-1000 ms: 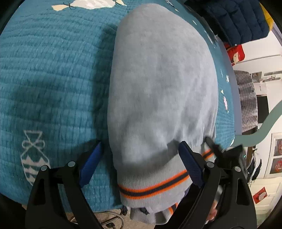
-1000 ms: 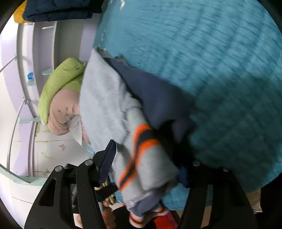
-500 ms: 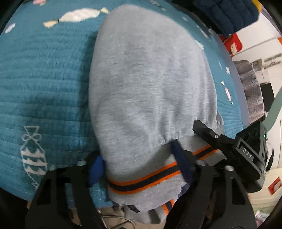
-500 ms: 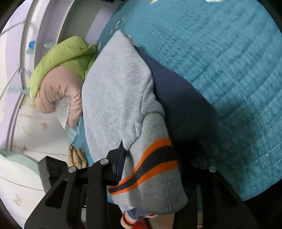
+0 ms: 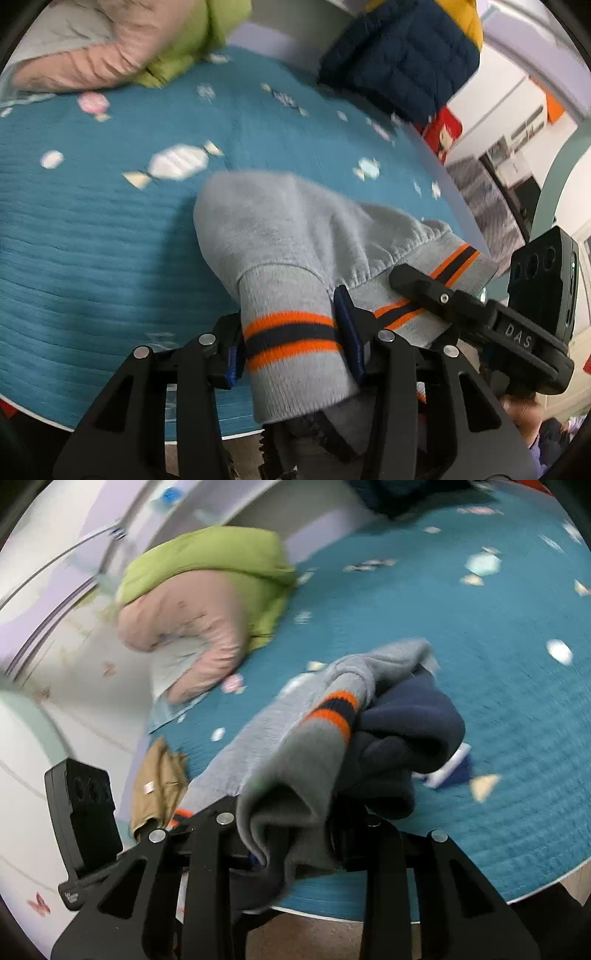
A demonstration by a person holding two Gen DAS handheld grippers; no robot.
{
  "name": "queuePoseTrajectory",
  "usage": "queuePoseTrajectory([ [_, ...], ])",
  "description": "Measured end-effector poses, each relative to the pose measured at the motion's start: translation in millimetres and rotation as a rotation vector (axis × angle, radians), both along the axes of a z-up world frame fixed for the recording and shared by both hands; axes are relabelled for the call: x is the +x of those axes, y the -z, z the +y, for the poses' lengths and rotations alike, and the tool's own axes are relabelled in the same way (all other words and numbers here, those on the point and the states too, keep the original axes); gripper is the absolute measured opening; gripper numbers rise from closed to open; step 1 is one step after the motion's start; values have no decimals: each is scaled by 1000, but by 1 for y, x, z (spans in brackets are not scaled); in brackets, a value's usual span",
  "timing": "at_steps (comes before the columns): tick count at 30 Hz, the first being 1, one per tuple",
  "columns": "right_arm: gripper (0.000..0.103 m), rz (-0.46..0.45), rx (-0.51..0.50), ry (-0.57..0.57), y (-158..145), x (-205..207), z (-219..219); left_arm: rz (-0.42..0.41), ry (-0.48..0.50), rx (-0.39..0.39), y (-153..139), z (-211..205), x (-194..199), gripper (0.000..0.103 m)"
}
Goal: Fold large clothes
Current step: 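Lift the folded sweatshirt with both tools and carry it onto the tan garment, then open both tools and pull them back from the stacked clothes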
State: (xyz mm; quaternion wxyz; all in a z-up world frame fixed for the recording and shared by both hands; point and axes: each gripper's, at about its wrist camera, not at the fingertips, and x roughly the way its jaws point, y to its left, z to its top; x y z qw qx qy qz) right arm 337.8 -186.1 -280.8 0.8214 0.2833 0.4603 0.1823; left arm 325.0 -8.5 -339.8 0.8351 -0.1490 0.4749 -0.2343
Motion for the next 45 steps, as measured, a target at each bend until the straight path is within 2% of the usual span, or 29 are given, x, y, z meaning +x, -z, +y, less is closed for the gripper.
queuePoseTrajectory([
  [5, 28, -53, 7, -98, -25, 12, 59, -64, -76, 2, -37, 71, -4, 42],
  [10, 28, -114, 30, -237, -53, 40, 152, -134, -203, 16, -72, 171, -11, 42],
  [15, 28, -204, 85, -409, -78, 75, 281, -214, -366, 64, -103, 281, -15, 42],
  [17, 28, -226, 127, -469, -82, 85, 330, -248, -442, 112, -116, 333, -18, 42],
  [19, 28, -247, 164, -522, -82, 92, 377, -275, -495, 159, -122, 367, -20, 42],
  [21, 28, -251, 203, -567, -70, 99, 426, -288, -537, 212, -120, 408, -19, 42],
  [23, 28, -222, 208, -588, -48, 100, 454, -280, -556, 257, -102, 439, -15, 44],
  [24, 28, -156, 189, -608, -24, 102, 473, -246, -565, 261, -84, 451, -10, 45],
  [26, 28, -11, 138, -609, 20, 101, 492, -100, -573, 229, -29, 480, 0, 50],
  [28, 29, 97, 81, -636, 62, 95, 501, 17, -558, 272, 24, 488, 0, 60],
  [30, 35, 157, 69, -663, 90, 88, 499, 13, -576, 268, 42, 489, -10, 73],
  [31, 38, 173, 88, -658, 100, 86, 493, -7, -602, 242, 44, 492, -18, 81],
  [33, 40, 178, 130, -648, 104, 85, 480, -23, -621, 192, 45, 498, -28, 83],
  [35, 41, 177, 126, -640, 99, 82, 470, -24, -643, 209, 39, 492, -33, 83],
  [39, 58, 108, 61, -633, 72, 73, 439, -56, -727, 406, 4, 469, -51, 85],
  [41, 60, 56, 27, -660, 55, 63, 423, -90, -736, 496, -20, 454, -65, 91],
  [44, 60, -30, -76, -679, 25, 43, 398, -139, -736, 512, -52, 426, -88, 95],
  [45, 65, -51, -100, -669, 13, 47, 391, -153, -738, 524, -64, 413, -96, 95],
])
